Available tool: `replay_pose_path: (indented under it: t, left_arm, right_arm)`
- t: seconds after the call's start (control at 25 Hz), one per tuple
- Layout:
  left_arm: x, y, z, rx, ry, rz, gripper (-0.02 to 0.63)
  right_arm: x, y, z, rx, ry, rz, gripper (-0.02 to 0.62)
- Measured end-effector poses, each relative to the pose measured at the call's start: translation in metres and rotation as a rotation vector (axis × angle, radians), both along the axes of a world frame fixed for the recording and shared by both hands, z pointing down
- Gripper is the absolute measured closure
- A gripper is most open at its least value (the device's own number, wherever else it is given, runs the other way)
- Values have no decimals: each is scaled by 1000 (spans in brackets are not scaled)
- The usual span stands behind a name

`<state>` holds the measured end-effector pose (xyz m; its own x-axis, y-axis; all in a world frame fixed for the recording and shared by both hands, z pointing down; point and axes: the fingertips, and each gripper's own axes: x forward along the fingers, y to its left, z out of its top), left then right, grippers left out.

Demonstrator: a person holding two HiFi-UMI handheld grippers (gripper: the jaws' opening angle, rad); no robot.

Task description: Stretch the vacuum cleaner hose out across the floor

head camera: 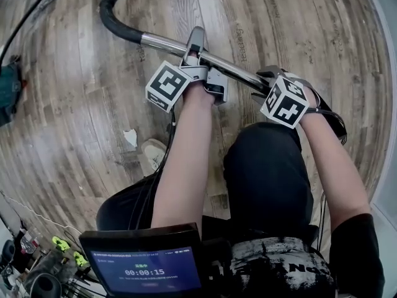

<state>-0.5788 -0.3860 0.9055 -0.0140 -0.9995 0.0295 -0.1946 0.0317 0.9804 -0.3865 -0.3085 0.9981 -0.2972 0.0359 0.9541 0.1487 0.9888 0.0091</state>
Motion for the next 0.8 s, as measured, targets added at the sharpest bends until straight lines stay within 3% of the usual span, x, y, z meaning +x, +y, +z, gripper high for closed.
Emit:
replay_pose_path:
  t: [0.16,0.28,0.36,0.64,0.8]
  left_arm:
    - [12,1,2,-6,-2,-6,552]
    - [16,2,1,1,13,-12,554]
    - [20,4,2,6,24,-10,552]
    - [24,-12,-25,46,-23,55,552]
    - [27,-22,-64,86,62,93,551]
  right_arm:
    - [-30,2,-4,-25,-19,9,349]
    - [-42,6,-2,-20,-1,14,464]
    - [-40,7,0,-21,4,40,502]
    - [-44,-6,-18,-9,-40,124,514]
    - [-47,-15,-55,7,-32,154,517]
